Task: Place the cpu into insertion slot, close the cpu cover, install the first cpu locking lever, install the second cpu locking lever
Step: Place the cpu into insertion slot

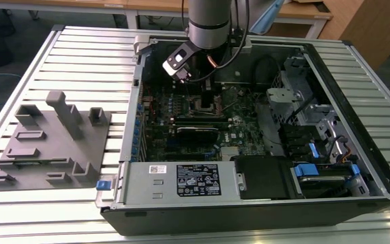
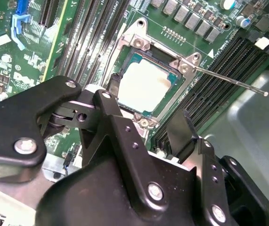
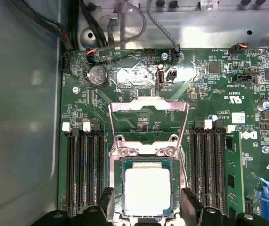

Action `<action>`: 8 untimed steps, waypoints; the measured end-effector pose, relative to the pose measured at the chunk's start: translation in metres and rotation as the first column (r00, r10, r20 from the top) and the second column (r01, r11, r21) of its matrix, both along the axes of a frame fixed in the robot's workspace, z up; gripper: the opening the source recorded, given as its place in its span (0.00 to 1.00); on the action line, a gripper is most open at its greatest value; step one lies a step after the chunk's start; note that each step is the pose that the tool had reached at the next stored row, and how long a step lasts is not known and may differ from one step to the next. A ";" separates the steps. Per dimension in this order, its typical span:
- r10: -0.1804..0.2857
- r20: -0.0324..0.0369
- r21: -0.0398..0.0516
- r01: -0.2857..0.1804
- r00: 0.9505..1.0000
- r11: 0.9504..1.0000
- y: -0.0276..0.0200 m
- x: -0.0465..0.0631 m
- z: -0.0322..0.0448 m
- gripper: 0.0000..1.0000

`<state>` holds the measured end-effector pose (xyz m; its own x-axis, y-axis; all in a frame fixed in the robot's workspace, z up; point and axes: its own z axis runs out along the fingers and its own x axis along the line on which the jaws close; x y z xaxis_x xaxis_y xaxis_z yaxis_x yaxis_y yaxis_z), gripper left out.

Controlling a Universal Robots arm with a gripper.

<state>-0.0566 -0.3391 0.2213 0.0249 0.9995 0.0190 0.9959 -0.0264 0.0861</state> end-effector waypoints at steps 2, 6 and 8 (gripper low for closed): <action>0.000 0.000 0.000 0.000 1.000 1.000 0.0000 0.000 0.0001 0.67; 0.000 -0.001 0.000 0.000 1.000 1.000 -0.0001 0.000 0.0001 0.67; 0.000 -0.001 0.000 0.000 1.000 1.000 -0.0001 0.000 0.0001 0.67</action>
<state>-0.0566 -0.3392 0.2214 0.0248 0.9995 0.0187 0.9960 -0.0263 0.0855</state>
